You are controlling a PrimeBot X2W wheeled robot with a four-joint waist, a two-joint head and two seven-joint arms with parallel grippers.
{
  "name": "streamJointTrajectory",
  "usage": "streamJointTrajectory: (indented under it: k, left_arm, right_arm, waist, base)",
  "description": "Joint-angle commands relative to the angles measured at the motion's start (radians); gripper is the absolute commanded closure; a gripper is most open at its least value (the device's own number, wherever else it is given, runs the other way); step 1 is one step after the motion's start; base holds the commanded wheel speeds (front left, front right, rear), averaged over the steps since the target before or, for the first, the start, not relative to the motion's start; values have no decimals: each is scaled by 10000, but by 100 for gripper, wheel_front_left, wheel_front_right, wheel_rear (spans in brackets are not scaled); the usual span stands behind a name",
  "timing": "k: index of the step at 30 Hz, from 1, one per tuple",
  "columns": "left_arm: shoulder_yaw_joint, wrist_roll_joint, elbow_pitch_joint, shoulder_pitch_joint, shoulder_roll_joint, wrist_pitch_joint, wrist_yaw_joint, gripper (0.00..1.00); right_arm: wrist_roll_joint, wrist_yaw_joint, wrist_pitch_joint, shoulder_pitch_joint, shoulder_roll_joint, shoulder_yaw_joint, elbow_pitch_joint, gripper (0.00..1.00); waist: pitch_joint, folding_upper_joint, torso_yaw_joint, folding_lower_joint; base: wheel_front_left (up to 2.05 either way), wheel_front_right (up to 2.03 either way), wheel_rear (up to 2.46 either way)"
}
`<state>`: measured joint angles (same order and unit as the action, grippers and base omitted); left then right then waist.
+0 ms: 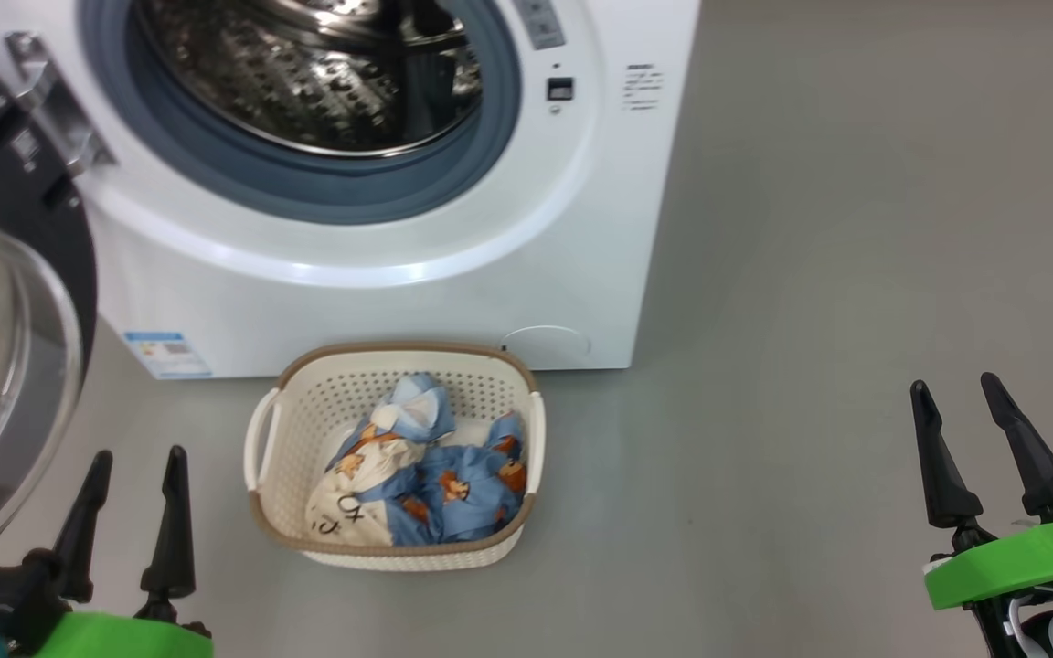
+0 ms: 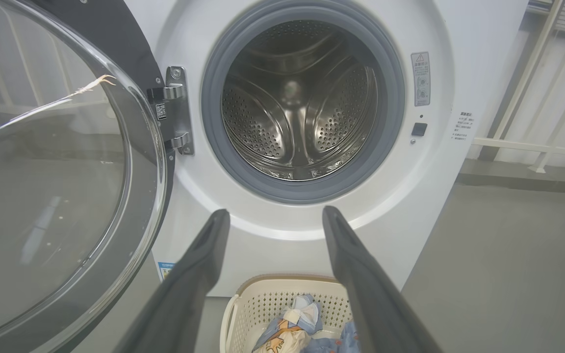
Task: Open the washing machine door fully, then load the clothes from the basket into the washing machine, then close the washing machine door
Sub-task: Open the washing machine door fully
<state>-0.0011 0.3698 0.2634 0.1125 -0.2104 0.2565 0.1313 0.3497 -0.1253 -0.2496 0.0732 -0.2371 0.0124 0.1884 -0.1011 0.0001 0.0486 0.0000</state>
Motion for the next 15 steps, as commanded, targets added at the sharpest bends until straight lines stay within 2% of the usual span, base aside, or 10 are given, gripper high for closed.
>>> streamJointTrajectory:
  k: [1,15]
  left_arm:
    - [335,-55,-290,31,-314,53,-6,0]
    - [616,-45,-295,-259,-201,53,-6,0]
  right_arm:
    - [-125,-54,-122,-66,-161,181,-231,0]
    - [-176,-54,-122,-323,-102,181,-257,0]
  waist:
    - [155,-1,-308,0]
    - [328,-1,-625,0]
  base:
    - [0,0,0]
    - [0,0,0]
